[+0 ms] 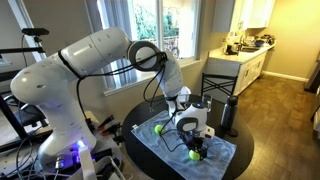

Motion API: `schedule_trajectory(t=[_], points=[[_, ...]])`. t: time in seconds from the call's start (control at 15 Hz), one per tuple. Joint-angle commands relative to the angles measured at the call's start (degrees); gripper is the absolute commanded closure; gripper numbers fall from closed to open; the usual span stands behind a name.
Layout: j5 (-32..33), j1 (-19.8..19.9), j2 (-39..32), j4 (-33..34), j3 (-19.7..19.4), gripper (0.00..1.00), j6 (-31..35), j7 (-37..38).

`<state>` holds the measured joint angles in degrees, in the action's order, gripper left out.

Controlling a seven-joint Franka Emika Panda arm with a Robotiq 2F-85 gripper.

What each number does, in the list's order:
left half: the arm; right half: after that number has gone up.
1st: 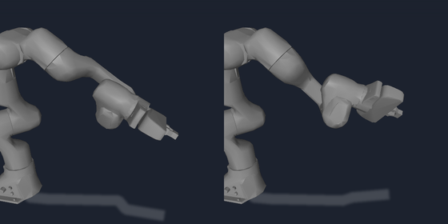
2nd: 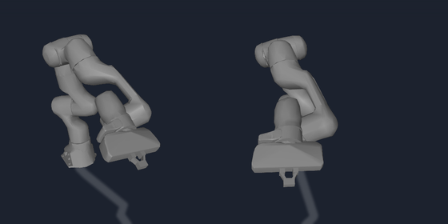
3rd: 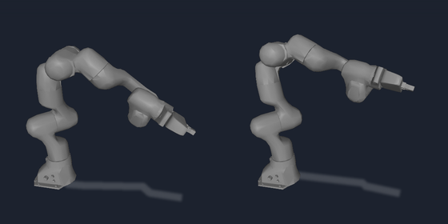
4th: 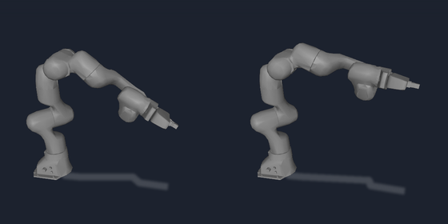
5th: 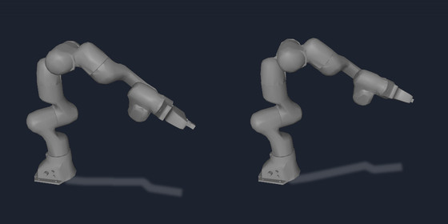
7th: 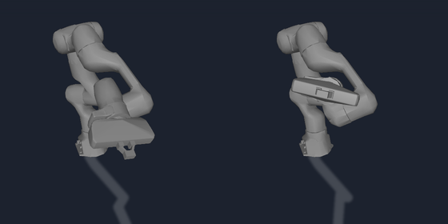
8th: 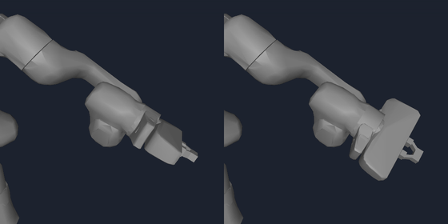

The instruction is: Put a tennis ball in the small container

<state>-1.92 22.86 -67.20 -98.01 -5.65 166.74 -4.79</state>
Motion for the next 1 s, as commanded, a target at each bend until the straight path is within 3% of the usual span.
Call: schedule_trajectory(t=[0.0,0.07,0.13,0.27,0.47,0.93], points=[[-0.3,3.1,-1.9,1.1,3.3,0.00,3.1,-2.5],[-0.2,3.7,-2.3,1.4,4.1,0.00,3.3,-2.8],[-0.1,4.7,-2.5,1.5,5.1,0.25,3.7,-3.6],[0.0,5.8,-2.9,1.9,6.1,0.33,4.2,-4.3],[0.1,7.1,-2.7,2.1,7.2,0.54,4.3,-5.3],[0.0,9.8,5.1,-2.6,12.3,0.57,3.8,-8.3]])
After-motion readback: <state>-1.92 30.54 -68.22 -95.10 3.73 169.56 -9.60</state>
